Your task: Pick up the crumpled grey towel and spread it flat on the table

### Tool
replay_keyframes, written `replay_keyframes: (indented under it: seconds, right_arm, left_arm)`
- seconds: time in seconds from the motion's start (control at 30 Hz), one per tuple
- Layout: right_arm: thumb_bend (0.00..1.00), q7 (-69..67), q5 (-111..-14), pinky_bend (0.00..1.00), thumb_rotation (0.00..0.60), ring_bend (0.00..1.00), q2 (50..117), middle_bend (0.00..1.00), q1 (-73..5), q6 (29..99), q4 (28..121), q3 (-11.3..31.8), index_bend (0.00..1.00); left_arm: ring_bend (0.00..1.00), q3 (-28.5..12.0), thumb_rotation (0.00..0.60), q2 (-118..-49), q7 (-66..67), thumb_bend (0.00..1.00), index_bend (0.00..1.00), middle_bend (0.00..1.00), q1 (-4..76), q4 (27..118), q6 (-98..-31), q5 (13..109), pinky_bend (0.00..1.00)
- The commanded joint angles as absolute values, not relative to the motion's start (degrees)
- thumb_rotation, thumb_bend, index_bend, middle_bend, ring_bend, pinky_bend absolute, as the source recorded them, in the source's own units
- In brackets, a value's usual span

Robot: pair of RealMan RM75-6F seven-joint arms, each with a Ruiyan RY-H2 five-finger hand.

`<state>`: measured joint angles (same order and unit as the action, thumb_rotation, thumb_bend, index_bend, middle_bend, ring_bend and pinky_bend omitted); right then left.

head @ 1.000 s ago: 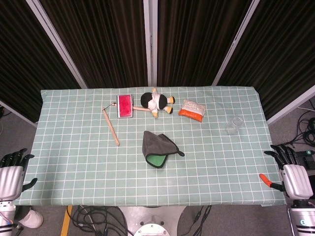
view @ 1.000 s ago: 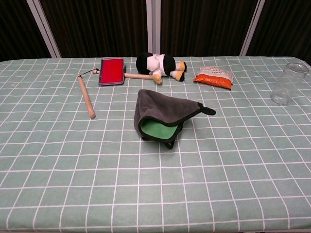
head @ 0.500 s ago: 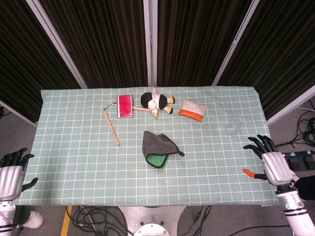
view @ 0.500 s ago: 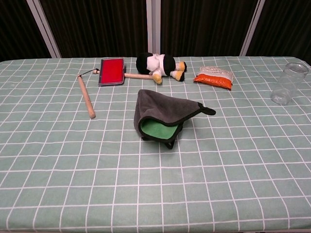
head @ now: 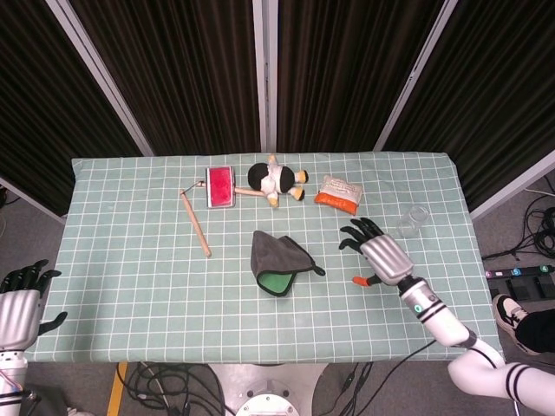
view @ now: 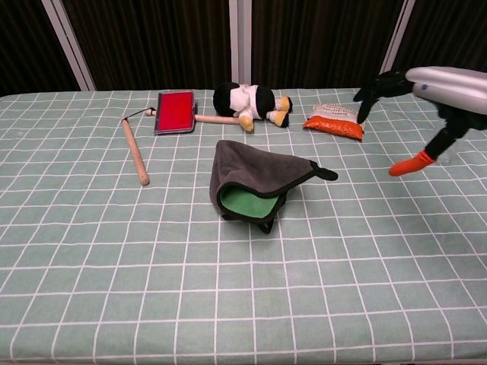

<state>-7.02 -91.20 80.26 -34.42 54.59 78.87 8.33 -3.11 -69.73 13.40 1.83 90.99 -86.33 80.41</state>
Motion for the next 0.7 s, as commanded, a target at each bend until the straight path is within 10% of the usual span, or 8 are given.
replay_keyframes:
  seconds: [0.03,0.7]
  right_arm:
    - [0.0,-6.6,-92.1,0.0,0.6,0.0,85.6,0.12,-38.8,51.3,73.2,8.7,0.33]
    - [0.04,-12.5,-98.1,0.0,0.6,0.0,104.0,0.09,-48.6,56.8,47.3,4.6,0.3]
  left_arm:
    - [0.2,-3.2,0.6,-69.7,13.0,0.07,0.34,0.26,1.8,91.0,-86.2,80.1,0.19]
    - [0.2,-3.6,0.6,-69.2,11.2,0.07,0.34,0.26,2.0,90.7,-85.0,78.4,0.19]
